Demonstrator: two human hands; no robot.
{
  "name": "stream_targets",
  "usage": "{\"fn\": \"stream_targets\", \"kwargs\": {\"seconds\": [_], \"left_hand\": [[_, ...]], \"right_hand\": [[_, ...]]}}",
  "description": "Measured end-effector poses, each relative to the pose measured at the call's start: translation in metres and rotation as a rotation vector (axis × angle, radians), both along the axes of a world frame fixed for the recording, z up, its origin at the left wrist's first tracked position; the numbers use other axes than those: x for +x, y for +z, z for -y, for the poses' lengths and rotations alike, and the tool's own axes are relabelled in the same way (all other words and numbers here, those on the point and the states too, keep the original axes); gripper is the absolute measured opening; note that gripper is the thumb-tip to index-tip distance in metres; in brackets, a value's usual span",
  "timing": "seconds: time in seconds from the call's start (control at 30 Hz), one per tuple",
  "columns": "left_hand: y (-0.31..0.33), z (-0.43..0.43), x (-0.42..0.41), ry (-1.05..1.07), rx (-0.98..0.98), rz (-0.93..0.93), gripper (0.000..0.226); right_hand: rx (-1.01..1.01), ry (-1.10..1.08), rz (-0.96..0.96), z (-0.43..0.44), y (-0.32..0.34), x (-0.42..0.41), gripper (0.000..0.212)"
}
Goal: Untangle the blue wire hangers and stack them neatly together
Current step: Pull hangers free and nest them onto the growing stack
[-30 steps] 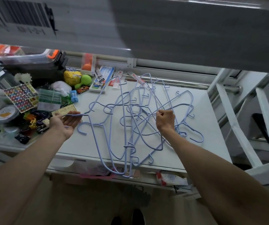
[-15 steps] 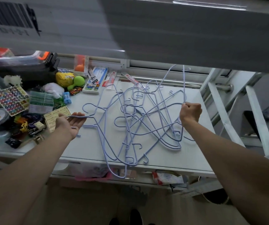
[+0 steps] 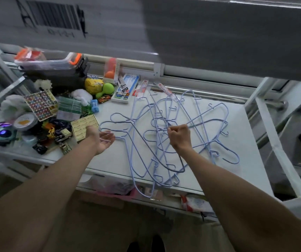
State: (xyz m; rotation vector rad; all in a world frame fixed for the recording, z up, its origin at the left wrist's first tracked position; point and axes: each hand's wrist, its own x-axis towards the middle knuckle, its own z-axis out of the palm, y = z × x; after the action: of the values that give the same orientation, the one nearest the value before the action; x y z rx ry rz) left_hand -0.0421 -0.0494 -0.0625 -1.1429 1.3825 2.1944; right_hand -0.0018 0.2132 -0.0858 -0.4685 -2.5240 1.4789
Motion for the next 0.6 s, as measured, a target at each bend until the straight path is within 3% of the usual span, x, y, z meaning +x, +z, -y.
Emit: {"fn": "stream_targets", "kwargs": {"seconds": [0.43, 0.6], "left_hand": [[-0.009, 0.0, -0.003, 0.008, 0.154, -0.068, 0.05], [-0.014, -0.002, -0.005, 0.081, 0.278, -0.095, 0.037]], "right_hand": [[0.24, 0.08, 0.066, 0.011, -0.015, 0.004, 0.048], [0.251, 0.092, 0.155, 0.01, -0.024, 0.007, 0.034]]}}
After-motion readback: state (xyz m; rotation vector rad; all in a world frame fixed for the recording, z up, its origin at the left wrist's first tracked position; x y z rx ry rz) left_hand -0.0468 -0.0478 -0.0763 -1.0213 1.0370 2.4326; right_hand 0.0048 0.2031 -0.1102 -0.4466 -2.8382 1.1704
